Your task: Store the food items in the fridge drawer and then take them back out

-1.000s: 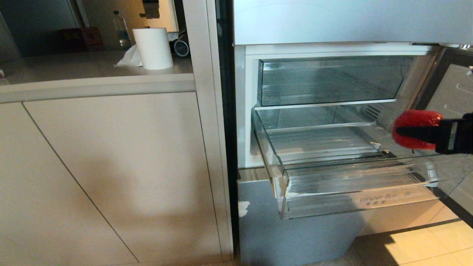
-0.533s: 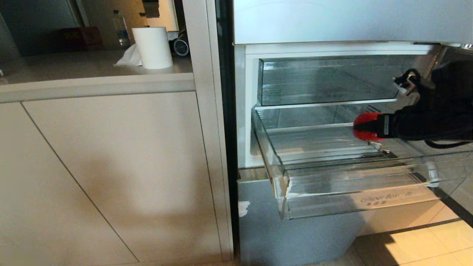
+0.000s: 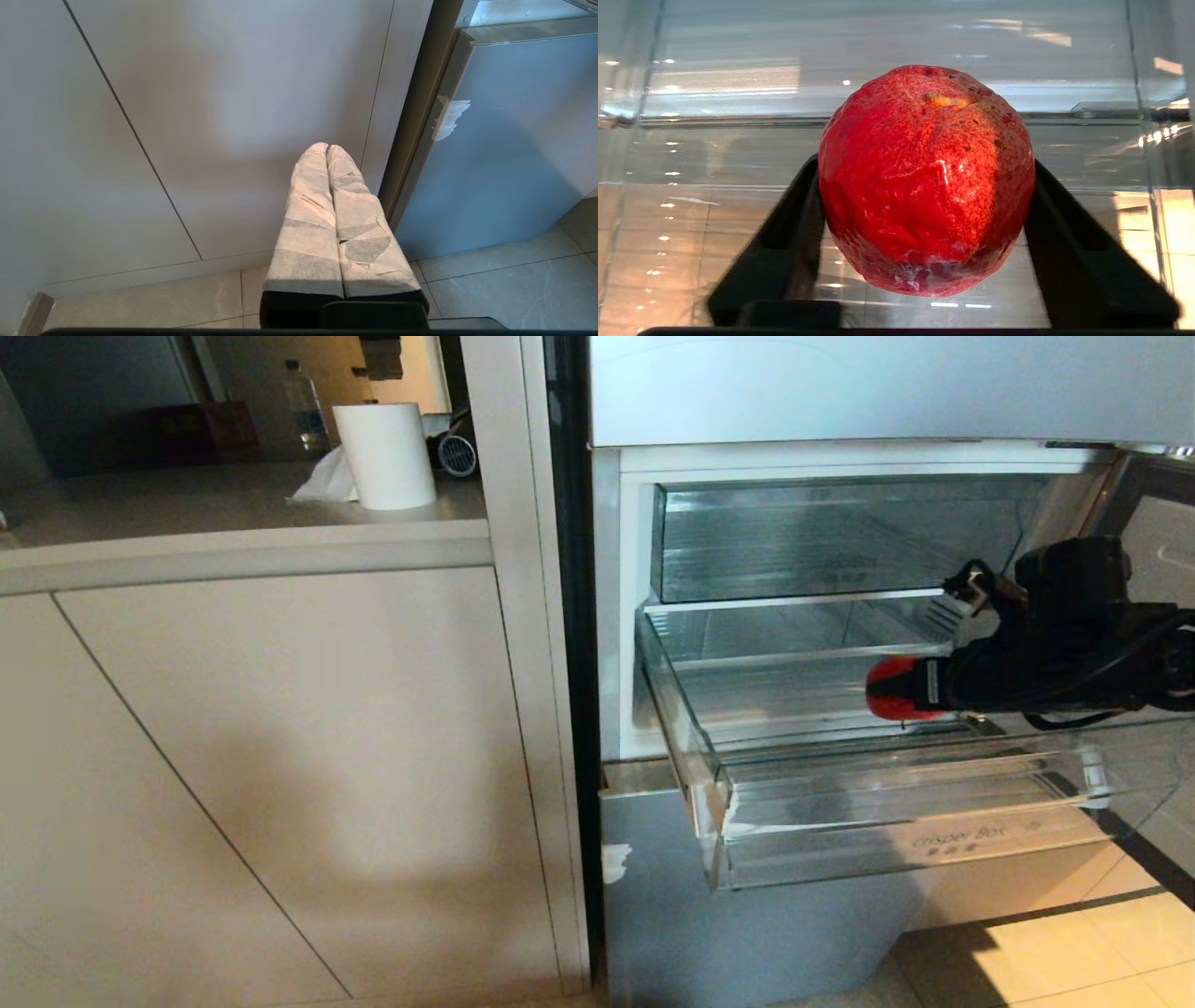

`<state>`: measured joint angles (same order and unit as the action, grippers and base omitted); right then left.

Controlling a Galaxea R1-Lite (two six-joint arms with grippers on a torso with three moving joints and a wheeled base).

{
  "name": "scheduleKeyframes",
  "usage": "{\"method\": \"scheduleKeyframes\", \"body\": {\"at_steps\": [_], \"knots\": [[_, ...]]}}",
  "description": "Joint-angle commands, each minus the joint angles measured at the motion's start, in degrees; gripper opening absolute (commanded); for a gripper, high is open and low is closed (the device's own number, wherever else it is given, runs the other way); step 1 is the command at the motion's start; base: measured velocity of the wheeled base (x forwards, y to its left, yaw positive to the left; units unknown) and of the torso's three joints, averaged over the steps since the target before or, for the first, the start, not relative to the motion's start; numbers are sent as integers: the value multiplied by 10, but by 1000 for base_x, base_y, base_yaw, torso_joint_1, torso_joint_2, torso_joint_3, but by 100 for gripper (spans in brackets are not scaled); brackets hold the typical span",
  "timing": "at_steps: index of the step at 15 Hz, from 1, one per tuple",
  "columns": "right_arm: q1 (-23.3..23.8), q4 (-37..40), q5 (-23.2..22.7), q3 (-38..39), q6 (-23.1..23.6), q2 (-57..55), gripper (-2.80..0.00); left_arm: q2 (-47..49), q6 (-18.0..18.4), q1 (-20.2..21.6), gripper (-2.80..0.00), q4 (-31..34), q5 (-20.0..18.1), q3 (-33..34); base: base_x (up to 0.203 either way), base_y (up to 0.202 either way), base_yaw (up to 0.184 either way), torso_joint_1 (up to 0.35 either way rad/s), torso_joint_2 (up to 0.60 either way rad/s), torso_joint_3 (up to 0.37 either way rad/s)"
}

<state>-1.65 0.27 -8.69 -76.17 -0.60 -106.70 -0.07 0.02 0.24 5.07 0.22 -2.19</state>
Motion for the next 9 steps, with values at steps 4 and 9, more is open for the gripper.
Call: {"method": "scheduleKeyframes", "body": {"at_steps": [4,9], "knots": [[0,1,1,-30,-5,-23,0,0,0,0,-280,0,0,0,0,0,0,0,0,0],[0,1,3,-38,-6,63,-280,0,0,0,-280,0,0,0,0,0,0,0,0,0]]}}
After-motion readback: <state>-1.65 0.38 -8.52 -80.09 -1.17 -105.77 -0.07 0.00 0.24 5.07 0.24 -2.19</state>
